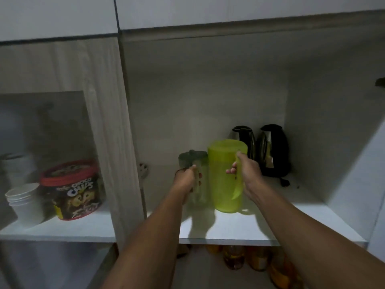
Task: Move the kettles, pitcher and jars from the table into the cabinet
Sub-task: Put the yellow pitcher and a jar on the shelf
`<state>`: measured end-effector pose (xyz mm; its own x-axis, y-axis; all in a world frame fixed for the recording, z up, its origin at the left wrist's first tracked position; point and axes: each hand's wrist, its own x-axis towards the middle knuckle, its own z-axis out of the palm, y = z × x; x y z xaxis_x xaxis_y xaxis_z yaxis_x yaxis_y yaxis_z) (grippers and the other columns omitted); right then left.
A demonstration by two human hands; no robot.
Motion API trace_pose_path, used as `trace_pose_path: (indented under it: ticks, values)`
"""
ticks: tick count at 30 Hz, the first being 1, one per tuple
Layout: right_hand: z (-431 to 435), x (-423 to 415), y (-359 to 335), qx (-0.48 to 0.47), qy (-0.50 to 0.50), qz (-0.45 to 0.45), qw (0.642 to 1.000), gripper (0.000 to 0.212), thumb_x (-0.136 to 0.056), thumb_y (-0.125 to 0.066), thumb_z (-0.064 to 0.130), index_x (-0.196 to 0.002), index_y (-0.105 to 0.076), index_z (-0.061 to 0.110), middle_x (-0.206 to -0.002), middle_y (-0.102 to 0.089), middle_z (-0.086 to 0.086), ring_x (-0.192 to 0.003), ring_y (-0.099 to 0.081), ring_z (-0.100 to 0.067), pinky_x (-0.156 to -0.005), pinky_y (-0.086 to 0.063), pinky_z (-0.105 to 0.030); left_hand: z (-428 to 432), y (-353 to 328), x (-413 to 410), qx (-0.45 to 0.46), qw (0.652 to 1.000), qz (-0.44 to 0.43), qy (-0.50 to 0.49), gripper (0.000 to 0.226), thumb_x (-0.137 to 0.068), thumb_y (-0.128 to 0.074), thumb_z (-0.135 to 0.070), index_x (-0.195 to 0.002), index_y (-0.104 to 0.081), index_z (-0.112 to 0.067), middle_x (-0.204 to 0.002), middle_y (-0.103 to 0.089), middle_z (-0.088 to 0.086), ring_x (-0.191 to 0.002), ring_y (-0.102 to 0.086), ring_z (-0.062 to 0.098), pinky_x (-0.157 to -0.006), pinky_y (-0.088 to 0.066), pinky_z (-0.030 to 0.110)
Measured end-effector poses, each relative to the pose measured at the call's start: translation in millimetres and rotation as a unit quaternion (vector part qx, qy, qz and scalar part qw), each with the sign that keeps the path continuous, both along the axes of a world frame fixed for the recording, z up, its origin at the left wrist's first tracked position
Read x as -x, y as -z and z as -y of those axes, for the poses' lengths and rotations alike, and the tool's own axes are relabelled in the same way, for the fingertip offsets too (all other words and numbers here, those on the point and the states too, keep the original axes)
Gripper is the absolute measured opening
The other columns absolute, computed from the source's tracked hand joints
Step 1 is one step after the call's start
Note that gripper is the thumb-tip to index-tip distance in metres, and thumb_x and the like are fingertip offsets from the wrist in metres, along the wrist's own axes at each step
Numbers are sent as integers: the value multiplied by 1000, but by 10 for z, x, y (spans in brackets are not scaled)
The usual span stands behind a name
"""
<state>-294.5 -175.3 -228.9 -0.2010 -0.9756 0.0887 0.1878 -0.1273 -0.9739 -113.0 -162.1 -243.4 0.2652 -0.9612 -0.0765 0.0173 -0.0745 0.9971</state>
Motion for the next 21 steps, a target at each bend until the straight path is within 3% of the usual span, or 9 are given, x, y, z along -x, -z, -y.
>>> trace_pose_path:
  ticks: [2, 5, 7, 10, 12, 16, 21]
  values:
    - [245, -86, -5, -11, -9, -9, 1000, 42, -94, -56, 44, -69, -60, 11, -46, -60, -3, -61, -61, -26, -78, -51, -41, 190, 42, -47, -13, 1000, 2, -8, 23, -97, -55, -31, -94, -71, -15, -91, -77, 5, -89, -73, 29, -93, -57, 48]
    - [592, -201, -64, -13, -30, -25, 999, 43, -99, -50, 45, -69, -56, 14, -60, -58, -5, -57, -58, -20, -63, -39, -33, 502, 48, -88, -25, 999, 7, -20, 23, -98, -54, -29, -91, -69, -14, -93, -76, 6, -94, -74, 29, -93, -58, 47]
    - [827, -243, -97, -17, -38, -55, 998, 47, -100, -46, 48, -68, -53, 15, -64, -57, -6, -59, -58, -20, -65, -39, -34, 714, 32, -115, -25, 999, 1, -24, 22, -98, -55, -26, -87, -68, -12, -93, -75, 7, -88, -73, 28, -88, -59, 41]
    - [1138, -287, -103, -7, -60, -69, 996, 48, -101, -43, 51, -69, -48, 16, -69, -53, -7, -62, -56, -20, -67, -38, -34, 962, -31, -157, -19, 999, -7, -36, 19, -99, -54, -19, -93, -67, -7, -86, -69, 7, -69, -64, 21, -61, -52, 29]
    - [1355, -314, -104, 3, -66, -75, 995, 46, -102, -41, 51, -71, -45, 17, -71, -51, -7, -60, -54, -18, -61, -35, -32, 1165, -66, -180, -31, 999, 4, -40, 21, -99, -53, -20, -102, -67, -5, -81, -68, 6, -63, -62, 18, -51, -48, 23]
    - [1768, -334, -136, -10, -66, -80, 995, 52, -102, -41, 52, -66, -44, 14, -63, -52, -5, -56, -52, -19, -56, -33, -31, 1565, -131, -198, -39, 998, 17, -38, 27, -102, -52, -21, -112, -67, -1, -81, -67, 5, -61, -61, 17, -46, -49, 23]
    - [2140, -363, -169, 0, -62, -90, 994, 56, -102, -39, 53, -64, -48, 12, -63, -55, -8, -57, -52, -23, -60, -40, -33, 1882, -65, -180, -64, 998, 6, -4, 28, -105, -43, -13, -82, -57, -10, -77, -58, 5, -57, -55, 16, -52, -37, 23]
